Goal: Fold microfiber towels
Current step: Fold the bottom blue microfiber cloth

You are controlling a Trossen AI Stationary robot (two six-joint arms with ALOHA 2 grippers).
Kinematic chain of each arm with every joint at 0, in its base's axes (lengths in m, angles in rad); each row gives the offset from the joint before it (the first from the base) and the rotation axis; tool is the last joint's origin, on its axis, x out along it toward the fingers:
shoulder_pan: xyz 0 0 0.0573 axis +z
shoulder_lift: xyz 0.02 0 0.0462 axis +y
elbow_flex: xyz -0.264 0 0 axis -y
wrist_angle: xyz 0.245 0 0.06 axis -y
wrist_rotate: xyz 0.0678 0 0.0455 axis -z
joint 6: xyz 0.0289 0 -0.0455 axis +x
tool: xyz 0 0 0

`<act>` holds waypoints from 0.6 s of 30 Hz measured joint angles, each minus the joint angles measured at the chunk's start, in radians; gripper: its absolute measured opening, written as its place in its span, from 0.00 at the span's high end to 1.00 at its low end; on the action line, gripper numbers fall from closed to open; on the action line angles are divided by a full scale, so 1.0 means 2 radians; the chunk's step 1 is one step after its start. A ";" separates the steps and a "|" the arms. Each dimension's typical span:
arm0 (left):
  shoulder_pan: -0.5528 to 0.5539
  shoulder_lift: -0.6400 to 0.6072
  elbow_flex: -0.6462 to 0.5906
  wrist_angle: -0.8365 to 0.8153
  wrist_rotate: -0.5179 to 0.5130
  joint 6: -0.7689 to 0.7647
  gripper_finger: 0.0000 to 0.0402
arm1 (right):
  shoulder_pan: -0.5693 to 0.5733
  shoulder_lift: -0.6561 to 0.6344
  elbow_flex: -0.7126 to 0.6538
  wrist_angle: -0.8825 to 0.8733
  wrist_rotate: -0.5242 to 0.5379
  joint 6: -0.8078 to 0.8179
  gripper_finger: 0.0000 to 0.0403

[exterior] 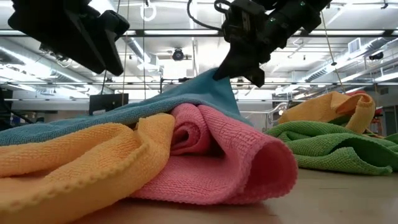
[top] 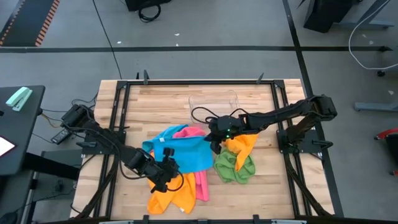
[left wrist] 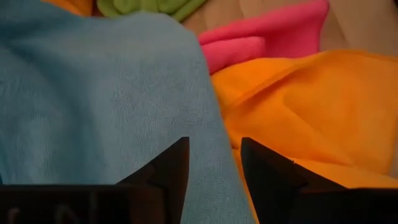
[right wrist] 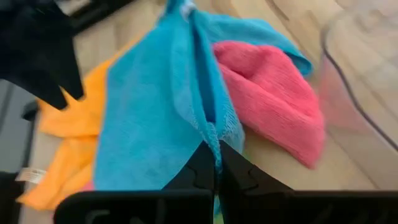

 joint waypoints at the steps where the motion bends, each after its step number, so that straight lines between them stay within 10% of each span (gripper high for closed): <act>1: 0.000 0.000 0.000 0.004 0.000 0.007 0.61 | 0.002 0.002 0.000 0.012 -0.001 0.002 0.98; 18: -0.035 -0.038 0.003 -0.085 -0.005 -0.019 0.61 | 0.016 0.072 0.107 -0.038 -0.003 0.006 0.98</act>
